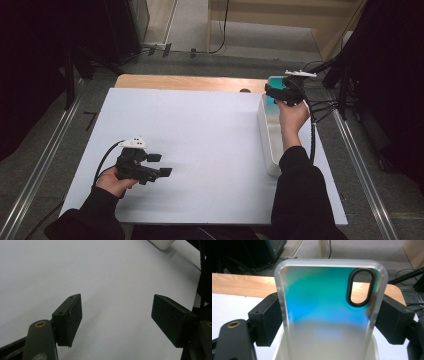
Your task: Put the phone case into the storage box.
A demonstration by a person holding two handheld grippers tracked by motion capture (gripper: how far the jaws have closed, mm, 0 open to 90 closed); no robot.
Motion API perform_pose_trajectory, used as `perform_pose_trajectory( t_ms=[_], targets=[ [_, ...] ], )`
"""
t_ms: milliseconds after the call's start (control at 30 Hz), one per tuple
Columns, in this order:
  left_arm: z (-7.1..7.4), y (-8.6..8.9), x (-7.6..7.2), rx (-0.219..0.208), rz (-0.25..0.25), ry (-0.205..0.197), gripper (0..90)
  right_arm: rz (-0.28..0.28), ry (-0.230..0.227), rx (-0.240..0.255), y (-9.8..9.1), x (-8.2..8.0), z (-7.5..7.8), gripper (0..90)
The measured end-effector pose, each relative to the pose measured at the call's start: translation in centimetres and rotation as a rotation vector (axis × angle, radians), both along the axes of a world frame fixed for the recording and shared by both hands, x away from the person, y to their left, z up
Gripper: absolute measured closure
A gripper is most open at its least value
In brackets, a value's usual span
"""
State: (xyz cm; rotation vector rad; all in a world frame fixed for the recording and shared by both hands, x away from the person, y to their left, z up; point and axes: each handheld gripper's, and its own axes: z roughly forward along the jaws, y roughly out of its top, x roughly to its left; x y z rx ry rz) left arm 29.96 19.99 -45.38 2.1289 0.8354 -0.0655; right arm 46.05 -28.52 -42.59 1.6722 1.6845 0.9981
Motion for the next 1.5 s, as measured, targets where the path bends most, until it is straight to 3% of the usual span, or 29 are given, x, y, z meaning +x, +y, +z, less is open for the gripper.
perform_pose_trajectory(
  t_ms=[533, 733, 833, 1100, 1167, 1500],
  targets=[
    [0.0, 0.0, 0.0, 0.001, 0.000, -0.003, 24.2, 0.020, 0.036, -0.038, 0.4, -0.3, -1.1, 14.7],
    [0.1, 0.1, 0.0, 0.009, 0.002, -0.003, 24.2, -0.002, 0.088, -0.052, 0.5, 0.0, -1.4, 13.0],
    [0.1, 0.0, 0.0, 0.005, 0.006, -0.005, 24.2, 0.003, 0.078, -0.059, 0.5, 0.0, -1.4, 9.9],
    [0.1, 0.1, 0.0, 0.006, 0.005, -0.005, 24.2, 0.018, 0.072, -0.033, 0.2, 0.1, -1.1, 8.4],
    [0.0, 0.0, 0.0, 0.006, 0.005, -0.005, 24.2, 0.024, 0.078, -0.023, 0.1, 0.2, -1.1, 0.6],
    [0.0, 0.0, 0.0, 0.008, 0.004, -0.006, 24.2, 0.044, 0.080, -0.004, -0.1, 0.4, 0.0, 0.2]
  ],
)
